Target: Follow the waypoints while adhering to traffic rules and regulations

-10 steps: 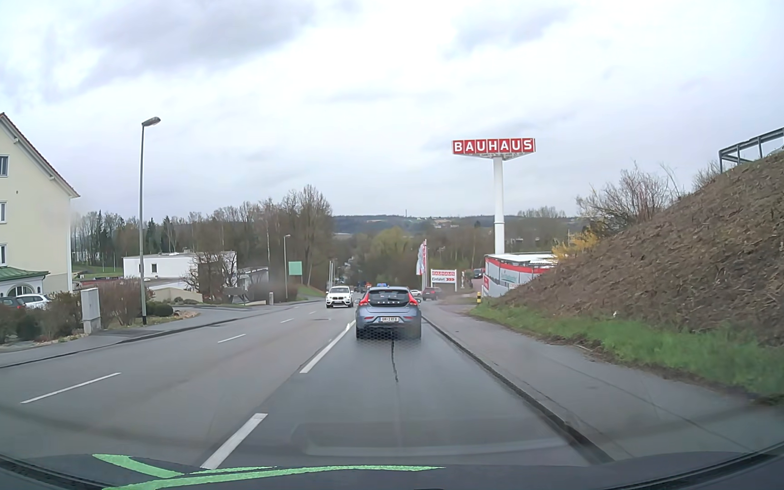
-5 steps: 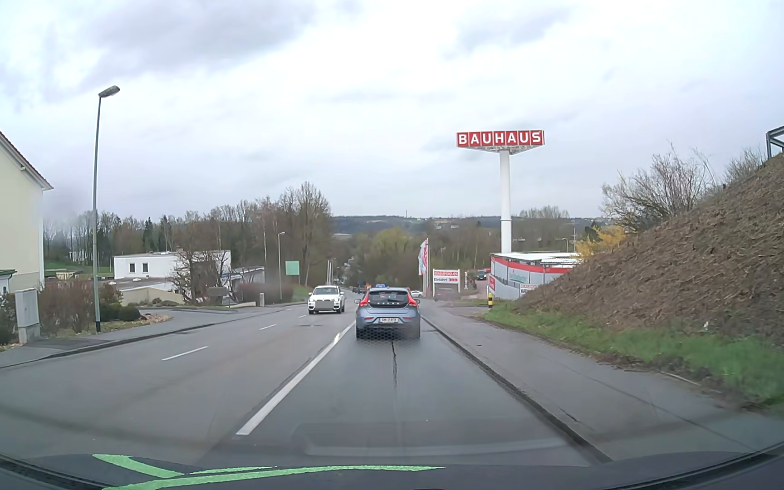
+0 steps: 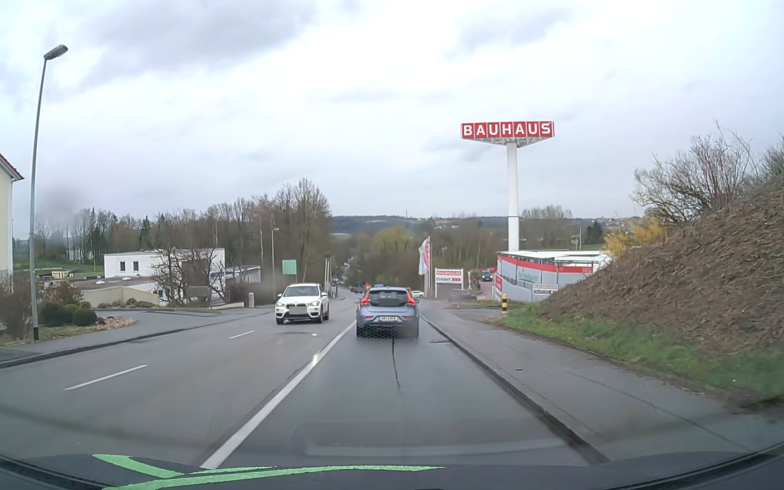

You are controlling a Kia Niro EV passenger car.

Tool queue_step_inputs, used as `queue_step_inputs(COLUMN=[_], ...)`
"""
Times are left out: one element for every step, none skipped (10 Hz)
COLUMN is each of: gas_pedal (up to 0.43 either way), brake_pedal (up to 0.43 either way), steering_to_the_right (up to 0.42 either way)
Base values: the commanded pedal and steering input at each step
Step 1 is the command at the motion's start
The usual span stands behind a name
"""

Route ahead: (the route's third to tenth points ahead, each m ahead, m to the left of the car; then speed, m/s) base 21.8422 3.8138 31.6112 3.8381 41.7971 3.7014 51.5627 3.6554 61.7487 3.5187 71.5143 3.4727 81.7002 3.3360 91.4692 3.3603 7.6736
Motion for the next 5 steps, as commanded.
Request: queue_step_inputs(gas_pedal=[0.000,0.000,0.000,0.000,0.000], brake_pedal=[0.128,0.104,0.079,0.049,0.043], steering_to_the_right=[-0.001,-0.002,-0.002,-0.001,-0.001])
